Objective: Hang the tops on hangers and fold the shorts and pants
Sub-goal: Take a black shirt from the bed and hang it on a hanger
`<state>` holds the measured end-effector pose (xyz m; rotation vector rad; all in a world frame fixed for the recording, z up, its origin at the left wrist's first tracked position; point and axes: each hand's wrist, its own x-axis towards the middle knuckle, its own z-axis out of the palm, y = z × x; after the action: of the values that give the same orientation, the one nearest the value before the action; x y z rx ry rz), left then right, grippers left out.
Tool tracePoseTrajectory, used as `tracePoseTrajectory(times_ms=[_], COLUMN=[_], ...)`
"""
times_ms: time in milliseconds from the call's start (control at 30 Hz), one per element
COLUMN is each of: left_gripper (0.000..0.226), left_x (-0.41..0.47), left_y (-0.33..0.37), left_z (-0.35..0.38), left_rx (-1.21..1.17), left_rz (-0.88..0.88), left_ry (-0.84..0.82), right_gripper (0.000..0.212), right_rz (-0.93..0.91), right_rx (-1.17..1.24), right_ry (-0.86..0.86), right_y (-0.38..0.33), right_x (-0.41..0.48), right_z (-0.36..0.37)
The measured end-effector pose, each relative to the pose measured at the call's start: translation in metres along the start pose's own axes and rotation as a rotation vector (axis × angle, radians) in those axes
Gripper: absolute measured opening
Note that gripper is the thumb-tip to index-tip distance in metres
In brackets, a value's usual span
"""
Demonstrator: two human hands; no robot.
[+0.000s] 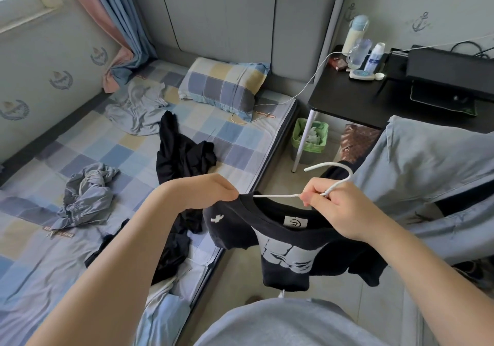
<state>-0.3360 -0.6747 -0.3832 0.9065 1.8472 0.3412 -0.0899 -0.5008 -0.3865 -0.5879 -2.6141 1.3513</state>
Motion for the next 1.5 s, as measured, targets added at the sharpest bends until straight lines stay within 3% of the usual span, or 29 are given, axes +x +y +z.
tracePoseTrajectory(times_ms=[200, 300, 433, 533, 700, 800, 900, 1000, 1133, 1200, 1367, 1500], left_gripper=[0.045, 0.033, 0.015, 0.026, 0.024, 0.018, 0.005, 0.039, 0.05, 0.051, 0.03, 0.022], left_x=[0.023, 0.028, 0.027, 0.021, 0.001, -0.01, -0.01, -0.007, 0.003, 0.007, 0.009, 0.014], left_y=[0.007, 0.007, 0.015, 0.017, 0.013, 0.013, 0.01, 0.003, -0.007, -0.014, -0.039, -0.048], left_z=[0.013, 0.015, 0.018, 0.017, 0.021, 0.033, 0.041, 0.041, 0.043, 0.044, 0.04, 0.044], left_rx=[0.009, 0.0, 0.04, 0.096, -0.024, -0.074, 0.064, 0.291, 0.472, 0.458, 0.157, 0.249], left_rz=[-0.237, -0.224, -0.215, -0.093, 0.267, 0.415, 0.558, 0.484, 0.485, 0.456, 0.341, 0.283], left_ry=[-0.098, -0.205, -0.224, -0.086, 0.33, 0.394, 0.624, 0.823, 0.796, 0.865, 0.997, 1.067], right_gripper=[0.03, 0.031, 0.033, 0.031, 0.03, 0.029, 0.024, 0.022, 0.026, 0.026, 0.029, 0.028], right_rz=[-0.026, -0.055, -0.091, -0.098, -0.013, -0.007, -0.036, -0.05, -0.065, -0.062, -0.031, -0.013], right_rx=[-0.064, -0.079, -0.107, -0.106, -0.094, -0.022, 0.059, 0.104, 0.117, 0.126, 0.186, 0.226], right_ry=[-0.073, -0.096, -0.119, -0.112, -0.036, 0.093, 0.152, 0.138, 0.113, 0.114, 0.138, 0.136], right_y=[0.002, 0.002, 0.004, 0.006, 0.014, 0.013, 0.007, 0.002, -0.003, -0.004, 0.001, 0.006], right_x=[0.002, 0.001, -0.001, 0.0, 0.004, 0.006, 0.005, 0.005, 0.008, 0.01, 0.009, 0.011], right_z=[0.004, 0.007, 0.015, 0.018, 0.016, 0.015, 0.011, 0.007, 0.008, 0.005, -0.011, -0.02])
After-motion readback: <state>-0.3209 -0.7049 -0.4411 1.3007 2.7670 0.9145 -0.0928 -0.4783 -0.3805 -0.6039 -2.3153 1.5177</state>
